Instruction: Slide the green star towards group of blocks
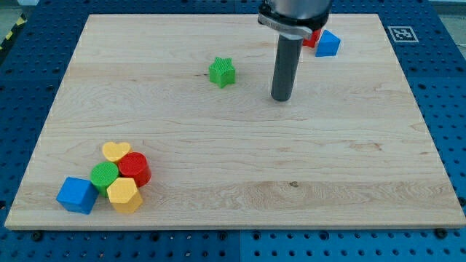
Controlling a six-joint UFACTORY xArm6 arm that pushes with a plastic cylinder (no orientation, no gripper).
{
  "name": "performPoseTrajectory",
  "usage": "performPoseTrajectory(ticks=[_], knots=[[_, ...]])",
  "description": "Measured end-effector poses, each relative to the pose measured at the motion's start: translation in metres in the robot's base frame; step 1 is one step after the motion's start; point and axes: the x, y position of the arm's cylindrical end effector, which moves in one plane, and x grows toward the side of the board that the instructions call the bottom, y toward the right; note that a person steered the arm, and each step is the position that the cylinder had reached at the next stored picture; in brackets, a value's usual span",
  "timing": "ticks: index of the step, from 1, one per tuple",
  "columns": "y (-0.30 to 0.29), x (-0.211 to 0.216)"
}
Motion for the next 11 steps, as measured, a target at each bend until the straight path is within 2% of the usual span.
performPoseTrajectory(ticks=[1,2,3,5,8,9,11], knots=[[0.000,-0.057],[-0.035,-0.073],[-0.075,-0.069],[-0.102,-0.041],[-0.147,0.032],[-0.138,0.031],[-0.085,0.034]])
